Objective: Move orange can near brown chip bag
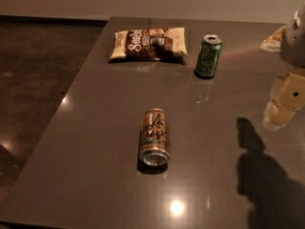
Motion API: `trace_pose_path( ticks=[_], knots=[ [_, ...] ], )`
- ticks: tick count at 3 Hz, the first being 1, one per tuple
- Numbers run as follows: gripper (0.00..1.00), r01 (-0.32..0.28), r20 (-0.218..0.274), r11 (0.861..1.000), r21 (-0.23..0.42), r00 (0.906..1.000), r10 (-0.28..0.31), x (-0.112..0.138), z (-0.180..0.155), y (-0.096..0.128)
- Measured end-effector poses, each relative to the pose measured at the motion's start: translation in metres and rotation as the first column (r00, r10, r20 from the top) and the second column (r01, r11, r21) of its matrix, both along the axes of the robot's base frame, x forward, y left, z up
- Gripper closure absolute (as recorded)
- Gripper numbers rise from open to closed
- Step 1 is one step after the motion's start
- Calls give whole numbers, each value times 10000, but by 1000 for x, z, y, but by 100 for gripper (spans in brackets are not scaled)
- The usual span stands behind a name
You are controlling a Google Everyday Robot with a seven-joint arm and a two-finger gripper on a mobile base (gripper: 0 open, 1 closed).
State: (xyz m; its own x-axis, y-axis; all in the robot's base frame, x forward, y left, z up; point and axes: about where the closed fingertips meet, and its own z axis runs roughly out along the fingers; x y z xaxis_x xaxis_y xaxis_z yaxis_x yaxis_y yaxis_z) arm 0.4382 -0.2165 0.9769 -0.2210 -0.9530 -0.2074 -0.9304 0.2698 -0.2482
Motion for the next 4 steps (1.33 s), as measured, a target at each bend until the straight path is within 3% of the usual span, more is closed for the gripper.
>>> trace_pose_path(
  ticks=[1,2,3,4],
  knots=[
    [0,-6,23,10000,5,10000,6,0,1,0],
    [0,-684,62,9973,274,9976,683,5,1,23],
    [0,-1960,159,9777,758,9806,1954,10,-5,59],
    [0,-3520,376,9319,874,9360,3501,16,-16,100]
  ],
)
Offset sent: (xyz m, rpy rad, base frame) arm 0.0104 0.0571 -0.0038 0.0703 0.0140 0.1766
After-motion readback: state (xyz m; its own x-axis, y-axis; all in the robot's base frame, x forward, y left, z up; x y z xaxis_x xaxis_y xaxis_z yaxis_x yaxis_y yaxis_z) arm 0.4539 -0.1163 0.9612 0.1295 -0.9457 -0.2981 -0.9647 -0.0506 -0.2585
